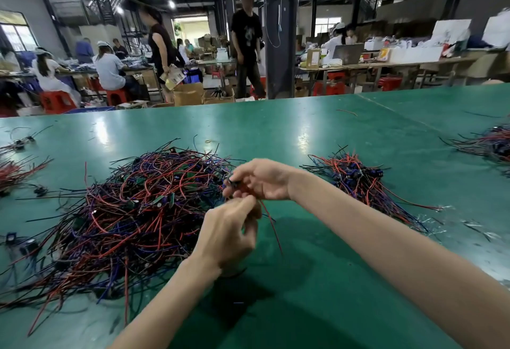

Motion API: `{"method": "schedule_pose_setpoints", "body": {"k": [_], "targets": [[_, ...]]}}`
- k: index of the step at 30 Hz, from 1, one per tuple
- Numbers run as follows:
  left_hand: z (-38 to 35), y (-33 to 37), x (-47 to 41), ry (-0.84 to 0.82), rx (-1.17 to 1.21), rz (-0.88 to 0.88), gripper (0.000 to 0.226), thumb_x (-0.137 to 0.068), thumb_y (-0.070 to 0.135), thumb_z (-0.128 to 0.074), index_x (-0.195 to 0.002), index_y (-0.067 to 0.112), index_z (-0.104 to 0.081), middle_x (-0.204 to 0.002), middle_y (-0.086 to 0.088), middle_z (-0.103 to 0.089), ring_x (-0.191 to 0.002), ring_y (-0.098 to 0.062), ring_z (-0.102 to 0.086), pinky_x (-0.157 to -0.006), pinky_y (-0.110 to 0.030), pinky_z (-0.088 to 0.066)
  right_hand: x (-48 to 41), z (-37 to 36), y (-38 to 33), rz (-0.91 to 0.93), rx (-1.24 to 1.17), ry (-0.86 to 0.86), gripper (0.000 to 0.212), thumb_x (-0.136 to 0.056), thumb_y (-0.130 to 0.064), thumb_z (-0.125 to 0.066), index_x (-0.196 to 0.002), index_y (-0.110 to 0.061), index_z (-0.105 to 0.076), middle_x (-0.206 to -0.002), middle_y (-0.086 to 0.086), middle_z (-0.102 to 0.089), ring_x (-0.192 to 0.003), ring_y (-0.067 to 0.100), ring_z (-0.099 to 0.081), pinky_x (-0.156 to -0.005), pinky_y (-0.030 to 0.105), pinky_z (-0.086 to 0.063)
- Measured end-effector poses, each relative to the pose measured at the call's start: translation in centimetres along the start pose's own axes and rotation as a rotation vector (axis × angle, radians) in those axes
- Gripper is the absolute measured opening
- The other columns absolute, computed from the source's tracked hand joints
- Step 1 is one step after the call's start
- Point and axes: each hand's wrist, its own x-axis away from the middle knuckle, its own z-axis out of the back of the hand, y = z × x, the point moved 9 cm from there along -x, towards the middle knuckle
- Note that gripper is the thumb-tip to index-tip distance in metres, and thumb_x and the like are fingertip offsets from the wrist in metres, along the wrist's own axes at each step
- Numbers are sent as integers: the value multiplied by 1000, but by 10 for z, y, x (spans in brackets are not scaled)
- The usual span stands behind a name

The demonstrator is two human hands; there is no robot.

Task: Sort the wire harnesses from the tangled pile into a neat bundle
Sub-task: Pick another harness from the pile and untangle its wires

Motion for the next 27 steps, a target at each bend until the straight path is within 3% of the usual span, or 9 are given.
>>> {"method": "schedule_pose_setpoints", "body": {"k": [2,4,6,9,14,17,20,22,27], "targets": [[-4,-15,-4,-43,-123,13,9,-74,5,-57,-76,9,-65,-76,-3,-68,-75,-27,-63,-65,-34,-51,-2,-1,-21,28,119,63,23,-94,-7,-36,-80,-10,-54,-74,6,-59,-50,9,-47,-48,16,-35],[-11,-34,-4,-96,-254,36,17,-80,9,-59,-93,12,-70,-94,-2,-72,-91,-25,-64,-83,-34,-50,-2,-5,-38,49,155,91,25,-94,-7,-34,-80,-10,-54,-70,3,-53,-45,7,-41,-45,17,-28],[-19,-57,0,-198,-362,115,32,-88,24,-55,-118,20,-64,-121,4,-65,-114,-16,-56,-102,-31,-35,0,-9,-51,65,162,96,26,-94,-6,-31,-79,-8,-53,-66,2,-49,-43,7,-35,-42,17,-23],[-29,-86,11,-305,-436,233,44,-94,36,-45,-136,26,-49,-141,8,-48,-129,-13,-41,-108,-30,-20,4,-13,-63,96,248,145,24,-94,-8,-31,-83,-5,-53,-60,0,-44,-41,7,-28,-40,18,-17],[-26,-101,11,-298,-500,344,42,-94,37,-43,-132,20,-50,-136,3,-52,-123,-19,-44,-103,-32,-28,19,-10,-87,266,526,279,27,-96,-19,-52,-71,-8,-53,-56,2,-35,-45,12,-26,-41,20,-20],[-27,-105,13,-336,-503,392,40,-94,37,-44,-129,19,-52,-134,1,-52,-124,-20,-43,-103,-33,-28,32,4,-106,372,669,403,26,-95,-20,-54,-70,-10,-56,-60,4,-46,-49,14,-34,-43,22,-26],[-26,-102,13,-311,-460,409,41,-93,36,-48,-129,18,-53,-133,0,-53,-122,-21,-45,-103,-34,-29,43,23,-109,430,505,427,23,-94,-17,-54,-72,-10,-57,-59,3,-50,-45,12,-34,-41,20,-25],[-16,-93,9,-198,-371,400,38,-93,31,-52,-128,16,-56,-128,-3,-58,-118,-23,-49,-100,-34,-34,48,36,-96,419,365,421,19,-94,-16,-56,-76,-8,-59,-61,4,-53,-44,10,-36,-39,18,-27],[-4,-69,-6,51,218,410,28,-96,22,-53,-119,11,-64,-114,-2,-66,-108,-14,-58,-93,-23,-42,49,46,-24,244,26,316,9,-85,-14,-67,-81,-7,-62,-62,-2,-54,-50,7,-47,-44,17,-46]]}}
